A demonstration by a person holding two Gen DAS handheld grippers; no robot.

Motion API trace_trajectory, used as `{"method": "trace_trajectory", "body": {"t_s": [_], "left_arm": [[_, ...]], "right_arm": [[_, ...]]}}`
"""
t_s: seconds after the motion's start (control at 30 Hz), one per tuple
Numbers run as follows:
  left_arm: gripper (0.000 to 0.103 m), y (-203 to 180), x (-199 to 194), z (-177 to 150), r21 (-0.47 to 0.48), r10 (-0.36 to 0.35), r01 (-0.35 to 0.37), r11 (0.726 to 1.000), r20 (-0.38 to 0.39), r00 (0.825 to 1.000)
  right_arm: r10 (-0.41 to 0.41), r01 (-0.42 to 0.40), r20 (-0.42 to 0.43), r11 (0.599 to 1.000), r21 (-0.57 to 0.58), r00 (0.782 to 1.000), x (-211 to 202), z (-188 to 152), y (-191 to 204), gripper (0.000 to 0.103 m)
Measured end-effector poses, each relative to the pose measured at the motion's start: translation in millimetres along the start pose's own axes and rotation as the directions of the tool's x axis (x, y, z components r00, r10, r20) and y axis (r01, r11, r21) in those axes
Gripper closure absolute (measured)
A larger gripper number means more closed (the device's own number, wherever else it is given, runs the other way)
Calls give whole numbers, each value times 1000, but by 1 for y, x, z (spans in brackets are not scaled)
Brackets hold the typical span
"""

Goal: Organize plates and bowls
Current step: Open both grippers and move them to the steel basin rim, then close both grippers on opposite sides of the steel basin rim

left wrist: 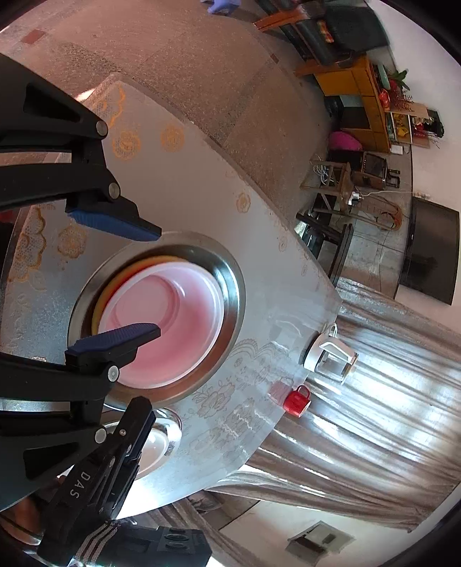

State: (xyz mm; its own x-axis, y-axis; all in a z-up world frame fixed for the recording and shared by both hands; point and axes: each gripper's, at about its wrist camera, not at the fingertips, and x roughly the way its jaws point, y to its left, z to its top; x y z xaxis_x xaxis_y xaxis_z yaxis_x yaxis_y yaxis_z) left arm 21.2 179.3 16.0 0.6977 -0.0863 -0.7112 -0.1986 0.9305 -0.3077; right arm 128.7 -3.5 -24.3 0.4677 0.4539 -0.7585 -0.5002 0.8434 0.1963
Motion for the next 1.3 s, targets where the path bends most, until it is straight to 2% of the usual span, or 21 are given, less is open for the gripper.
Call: {"method": "trace_trajectory", "body": {"t_s": [0.33, 0.73, 1.3], "left_arm": [[55, 32, 6, -4, -61, 75, -76, 995, -14, 997], [55, 23, 26, -5, -18, 68, -69, 997, -55, 996], [54, 32, 39, 3, -62, 58, -62, 996, -63, 996]], "right_arm": [[-23, 24, -9, 998, 54, 1000, 0, -2, -17, 79], [-31, 32, -34, 999, 33, 999, 10, -3, -14, 78], [-61, 62, -54, 998, 15, 997, 22, 6, -14, 78]]}}
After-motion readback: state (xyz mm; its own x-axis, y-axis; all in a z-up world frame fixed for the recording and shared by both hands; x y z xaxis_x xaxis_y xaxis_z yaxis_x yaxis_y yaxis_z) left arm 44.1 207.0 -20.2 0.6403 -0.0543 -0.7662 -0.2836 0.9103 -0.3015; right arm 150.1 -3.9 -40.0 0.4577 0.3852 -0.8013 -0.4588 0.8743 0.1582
